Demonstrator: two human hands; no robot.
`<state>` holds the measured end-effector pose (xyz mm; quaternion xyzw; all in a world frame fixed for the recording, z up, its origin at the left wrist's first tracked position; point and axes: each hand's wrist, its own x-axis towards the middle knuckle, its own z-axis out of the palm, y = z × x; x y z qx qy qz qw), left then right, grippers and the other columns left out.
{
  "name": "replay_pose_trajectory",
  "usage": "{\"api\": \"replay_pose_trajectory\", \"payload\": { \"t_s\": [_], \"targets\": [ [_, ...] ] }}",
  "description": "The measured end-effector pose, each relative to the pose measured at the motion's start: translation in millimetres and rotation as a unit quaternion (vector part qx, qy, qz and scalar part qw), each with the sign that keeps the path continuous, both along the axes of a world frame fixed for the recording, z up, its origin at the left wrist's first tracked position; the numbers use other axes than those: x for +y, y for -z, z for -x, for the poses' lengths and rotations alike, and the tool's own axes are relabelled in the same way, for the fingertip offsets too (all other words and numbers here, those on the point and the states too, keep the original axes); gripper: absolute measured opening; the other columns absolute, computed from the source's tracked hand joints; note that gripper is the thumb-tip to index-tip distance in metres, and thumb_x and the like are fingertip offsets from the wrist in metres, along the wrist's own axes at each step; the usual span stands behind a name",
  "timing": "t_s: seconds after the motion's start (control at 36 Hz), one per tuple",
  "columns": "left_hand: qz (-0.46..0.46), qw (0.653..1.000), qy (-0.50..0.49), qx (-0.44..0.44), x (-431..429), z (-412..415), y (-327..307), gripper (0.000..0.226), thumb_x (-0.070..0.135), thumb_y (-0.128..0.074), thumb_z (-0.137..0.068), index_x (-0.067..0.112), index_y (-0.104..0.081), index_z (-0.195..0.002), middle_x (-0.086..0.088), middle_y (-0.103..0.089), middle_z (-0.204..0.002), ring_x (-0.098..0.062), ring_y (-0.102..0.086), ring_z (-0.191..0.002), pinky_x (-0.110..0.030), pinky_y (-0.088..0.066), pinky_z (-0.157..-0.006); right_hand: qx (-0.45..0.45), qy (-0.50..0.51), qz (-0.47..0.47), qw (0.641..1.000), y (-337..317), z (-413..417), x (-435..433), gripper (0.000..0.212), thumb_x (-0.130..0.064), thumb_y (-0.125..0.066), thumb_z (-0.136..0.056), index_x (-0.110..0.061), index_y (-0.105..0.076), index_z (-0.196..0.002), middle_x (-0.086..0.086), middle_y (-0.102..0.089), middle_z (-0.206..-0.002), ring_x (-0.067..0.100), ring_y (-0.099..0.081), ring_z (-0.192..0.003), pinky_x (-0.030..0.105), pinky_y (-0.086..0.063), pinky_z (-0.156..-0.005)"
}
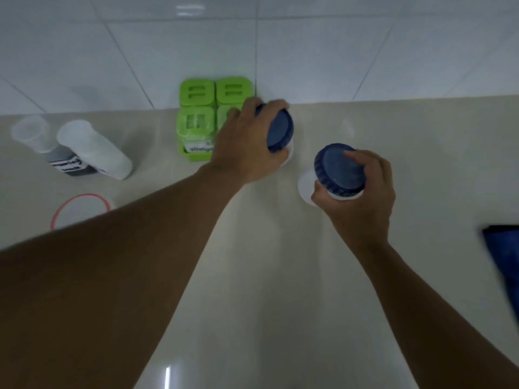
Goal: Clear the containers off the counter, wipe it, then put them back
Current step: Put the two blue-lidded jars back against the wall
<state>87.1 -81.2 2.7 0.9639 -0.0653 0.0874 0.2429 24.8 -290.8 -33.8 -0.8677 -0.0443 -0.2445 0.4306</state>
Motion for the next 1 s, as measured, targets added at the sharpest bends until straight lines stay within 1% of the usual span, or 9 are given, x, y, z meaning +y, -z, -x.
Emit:
{"api": "replay_pose_trajectory", "payload": {
  "t_s": [0.22,0.44,0.53,0.58,0.64,0.69,0.78,0.94,1.0],
  "targets": [
    [0.018,0.999,0.029,0.039,-22,-77,10,0.071,0.040,-0.070,-0.072,0.039,-0.043,-0.138,0.003,-0.047,-0.137,-0.032,-0.051,-0.116,-0.049,-0.053,-0.090,0.007,0.005,-0.002,1.000,9,-27,-9,0.070,-0.026,-0.089,-0.062,-0.008,-0.064,-0.124,0.011,-0.060,-0.125,0.019,-0.060,-0.114,0.006,-0.044,-0.089],
    [-0.018,0.995,0.057,0.081,-21,-115,23,0.075,0.023,-0.075,-0.075,0.034,-0.043,-0.142,-0.002,-0.044,-0.138,-0.033,-0.046,-0.122,-0.052,-0.050,-0.096,0.012,0.002,-0.007,1.000,14,-44,-14,0.071,-0.032,-0.087,-0.063,-0.007,-0.063,-0.125,0.012,-0.060,-0.125,0.017,-0.058,-0.114,0.005,-0.044,-0.087],
    [-0.042,0.993,0.067,0.089,-20,-121,23,0.079,0.021,-0.074,-0.078,0.030,-0.040,-0.149,-0.004,-0.041,-0.145,-0.035,-0.039,-0.134,-0.051,-0.043,-0.107,0.019,0.003,-0.012,1.000,17,-48,-15,0.073,-0.036,-0.086,-0.063,-0.007,-0.062,-0.126,0.011,-0.060,-0.126,0.019,-0.059,-0.114,0.005,-0.044,-0.087],
    [-0.049,0.992,0.066,0.092,-19,-121,24,0.084,0.023,-0.076,-0.080,0.027,-0.035,-0.153,-0.005,-0.032,-0.157,-0.032,-0.028,-0.146,-0.048,-0.033,-0.117,0.023,0.004,-0.019,1.000,18,-49,-15,0.075,-0.039,-0.084,-0.063,-0.006,-0.062,-0.126,0.011,-0.060,-0.126,0.021,-0.060,-0.115,0.005,-0.044,-0.087],
    [-0.067,0.993,0.063,0.078,-18,-116,25,0.087,0.022,-0.079,-0.079,0.024,-0.034,-0.154,-0.005,-0.026,-0.163,-0.028,-0.023,-0.151,-0.043,-0.026,-0.122,0.023,0.007,-0.027,0.999,19,-49,-15,0.074,-0.038,-0.084,-0.063,-0.007,-0.062,-0.126,0.010,-0.060,-0.126,0.021,-0.060,-0.115,0.005,-0.044,-0.087],
    [-0.087,0.994,0.052,0.041,-20,-108,25,0.083,0.021,-0.080,-0.078,0.020,-0.040,-0.151,-0.005,-0.033,-0.159,-0.027,-0.031,-0.146,-0.040,-0.032,-0.117,0.022,0.011,-0.035,0.999,19,-50,-15,0.072,-0.035,-0.085,-0.064,-0.007,-0.062,-0.126,0.010,-0.060,-0.125,0.020,-0.060,-0.114,0.005,-0.043,-0.087],
    [-0.111,0.993,0.031,-0.006,-21,-99,27,0.071,0.021,-0.079,-0.080,0.018,-0.048,-0.144,-0.005,-0.043,-0.148,-0.029,-0.041,-0.135,-0.043,-0.042,-0.105,0.025,0.013,-0.051,0.998,18,-53,-14,0.073,-0.034,-0.086,-0.064,-0.007,-0.061,-0.128,0.009,-0.060,-0.125,0.018,-0.060,-0.114,0.007,-0.045,-0.088],
    [-0.088,0.996,0.003,0.012,-23,-103,31,0.071,0.013,-0.074,-0.086,0.018,-0.042,-0.149,-0.003,-0.037,-0.157,-0.025,-0.032,-0.145,-0.040,-0.039,-0.113,0.022,0.010,-0.072,0.997,16,-61,-15,0.079,-0.028,-0.092,-0.064,-0.007,-0.057,-0.132,0.007,-0.061,-0.126,0.019,-0.061,-0.116,0.011,-0.050,-0.088],
    [-0.081,0.997,-0.001,0.018,-23,-106,32,0.070,0.010,-0.073,-0.086,0.016,-0.043,-0.149,-0.005,-0.037,-0.157,-0.027,-0.034,-0.145,-0.042,-0.039,-0.113,0.018,0.010,-0.074,0.997,16,-64,-15,0.079,-0.027,-0.093,-0.065,-0.007,-0.057,-0.132,0.007,-0.061,-0.127,0.020,-0.061,-0.117,0.012,-0.050,-0.089]
  ]
}}
